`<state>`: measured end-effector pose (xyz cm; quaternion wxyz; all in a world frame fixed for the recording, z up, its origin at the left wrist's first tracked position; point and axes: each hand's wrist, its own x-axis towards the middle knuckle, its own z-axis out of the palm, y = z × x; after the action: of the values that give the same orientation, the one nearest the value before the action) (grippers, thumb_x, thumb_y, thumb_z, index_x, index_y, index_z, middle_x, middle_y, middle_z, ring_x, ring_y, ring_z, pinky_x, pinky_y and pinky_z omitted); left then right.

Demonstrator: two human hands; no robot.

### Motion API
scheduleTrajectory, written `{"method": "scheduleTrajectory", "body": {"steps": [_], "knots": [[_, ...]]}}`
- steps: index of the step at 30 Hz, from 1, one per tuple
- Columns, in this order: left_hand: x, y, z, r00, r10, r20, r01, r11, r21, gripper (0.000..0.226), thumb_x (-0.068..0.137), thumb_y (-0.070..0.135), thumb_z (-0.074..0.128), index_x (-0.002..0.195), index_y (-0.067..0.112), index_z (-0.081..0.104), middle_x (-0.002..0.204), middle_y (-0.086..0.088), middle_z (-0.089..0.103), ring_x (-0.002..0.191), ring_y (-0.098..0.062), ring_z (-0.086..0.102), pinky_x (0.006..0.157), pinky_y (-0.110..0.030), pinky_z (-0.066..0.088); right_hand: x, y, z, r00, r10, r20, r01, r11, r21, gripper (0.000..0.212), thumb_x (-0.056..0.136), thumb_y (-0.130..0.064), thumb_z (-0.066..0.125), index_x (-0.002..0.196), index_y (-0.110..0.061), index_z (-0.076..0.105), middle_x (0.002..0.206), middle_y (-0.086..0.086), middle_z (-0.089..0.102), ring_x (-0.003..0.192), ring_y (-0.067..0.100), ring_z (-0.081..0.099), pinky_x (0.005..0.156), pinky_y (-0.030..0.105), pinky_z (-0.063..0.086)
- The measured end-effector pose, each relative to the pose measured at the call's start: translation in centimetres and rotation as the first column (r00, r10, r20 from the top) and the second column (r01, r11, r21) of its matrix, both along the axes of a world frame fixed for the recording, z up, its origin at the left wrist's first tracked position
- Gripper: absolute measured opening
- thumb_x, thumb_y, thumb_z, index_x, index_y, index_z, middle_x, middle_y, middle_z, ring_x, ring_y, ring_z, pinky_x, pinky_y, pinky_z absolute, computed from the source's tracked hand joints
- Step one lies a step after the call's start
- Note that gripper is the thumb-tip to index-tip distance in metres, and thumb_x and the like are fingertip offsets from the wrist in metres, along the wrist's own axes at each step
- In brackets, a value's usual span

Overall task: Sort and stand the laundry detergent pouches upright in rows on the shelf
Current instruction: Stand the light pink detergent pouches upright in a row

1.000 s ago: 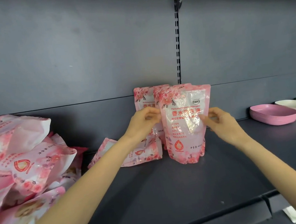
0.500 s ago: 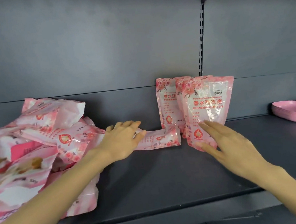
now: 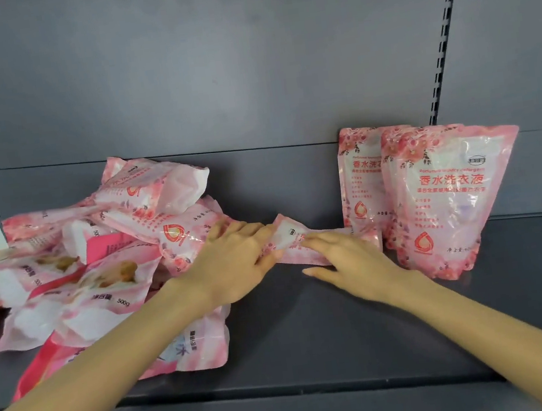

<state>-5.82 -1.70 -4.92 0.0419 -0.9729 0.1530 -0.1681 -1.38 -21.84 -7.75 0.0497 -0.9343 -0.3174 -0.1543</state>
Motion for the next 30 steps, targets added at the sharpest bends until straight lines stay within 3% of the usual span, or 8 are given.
{"method": "scheduleTrajectory", "body": {"steps": [3,10,15,20,23,25,28,30], "knots": [[0.7,0.3,0.8,1.000,-0.006,0.001,0.006,0.998,-0.057,0.055,0.097,0.052,0.022,0.146,0.027,0.023,0.147,0.010,0.035,0.137,-0.013,0.025,0.113,-0.034,0.008,2.4,1.9,-0.4,0.999,0.049,-0.013,-0.050,0.999,-0.019,0.050,0.092,-0.044,0.051,0.136,-0.019,0.045,0.137,-0.003,0.050,0.123,0.018,0.049,0.094,0.032,0.043],[2.2,2.2,0.6,0.998,0.038,0.054,-0.036,0.998,-0.049,0.087,0.071,0.063,-0.006,0.142,0.029,0.031,0.145,0.012,0.037,0.135,-0.011,0.030,0.110,-0.026,0.013,6.4,4.8,-1.2,0.987,0.100,-0.129,-0.107,0.993,-0.045,0.021,0.092,-0.027,0.050,0.103,-0.012,0.060,0.095,0.005,0.064,0.085,0.024,0.062,0.071,0.036,0.050],[2.4,2.0,0.5,0.996,0.041,0.081,-0.035,0.996,-0.076,0.082,0.075,0.061,-0.004,0.141,0.029,0.033,0.144,0.013,0.039,0.134,-0.010,0.031,0.110,-0.026,0.015,7.3,5.8,-1.0,0.992,0.105,-0.073,-0.117,0.977,-0.179,0.019,0.083,-0.012,0.047,0.094,-0.007,0.062,0.080,0.010,0.060,0.071,0.026,0.060,0.049,0.030,0.031],[2.6,1.8,1.0,0.996,0.058,0.074,-0.049,0.992,-0.117,0.068,0.084,0.058,0.012,0.143,0.030,0.029,0.147,0.013,0.035,0.135,-0.008,0.028,0.110,-0.025,0.017,7.0,6.6,-0.6,0.997,0.035,-0.071,-0.050,0.974,-0.220,0.007,0.083,-0.003,0.048,0.082,-0.005,0.055,0.067,0.004,0.043,0.070,0.026,0.055,0.044,0.027,0.026],[2.4,1.7,1.6,0.995,0.058,0.080,-0.047,0.990,-0.131,0.064,0.087,0.056,0.017,0.143,0.029,0.030,0.147,0.013,0.034,0.136,-0.009,0.028,0.108,-0.025,0.019,6.4,6.4,-0.1,0.997,0.000,-0.075,-0.020,0.966,-0.259,0.031,0.085,-0.001,0.048,0.061,-0.011,0.031,0.061,0.001,0.029,0.059,0.022,0.042,0.044,0.026,0.021],[2.3,1.8,1.9,0.996,0.052,0.075,-0.040,0.988,-0.148,0.053,0.096,0.053,0.025,0.143,0.028,0.030,0.148,0.012,0.034,0.136,-0.009,0.028,0.108,-0.025,0.019,6.3,6.2,0.1,0.997,-0.024,-0.074,0.001,0.956,-0.293,0.027,0.085,0.000,0.048,0.064,-0.007,0.033,0.061,0.002,0.026,0.053,0.018,0.034,0.043,0.026,0.019],[2.0,2.0,2.1,0.995,0.055,0.078,-0.040,0.983,-0.179,0.050,0.097,0.047,0.032,0.143,0.028,0.031,0.148,0.011,0.034,0.136,-0.010,0.028,0.108,-0.025,0.020,6.5,5.9,0.0,0.998,-0.048,-0.029,0.037,0.957,-0.286,0.005,0.084,0.000,0.048,0.087,-0.003,0.051,0.068,0.006,0.041,0.068,0.027,0.048,0.047,0.028,0.027],[1.9,2.1,2.2,0.995,0.056,0.079,-0.040,0.981,-0.189,0.050,0.096,0.047,0.032,0.143,0.028,0.032,0.147,0.010,0.035,0.136,-0.011,0.030,0.108,-0.025,0.022,6.3,5.6,-0.3,0.998,-0.060,0.032,0.066,0.963,-0.263,0.020,0.085,-0.002,0.047,0.101,-0.005,0.058,0.087,0.011,0.058,0.077,0.029,0.054,0.055,0.030,0.032]]}}
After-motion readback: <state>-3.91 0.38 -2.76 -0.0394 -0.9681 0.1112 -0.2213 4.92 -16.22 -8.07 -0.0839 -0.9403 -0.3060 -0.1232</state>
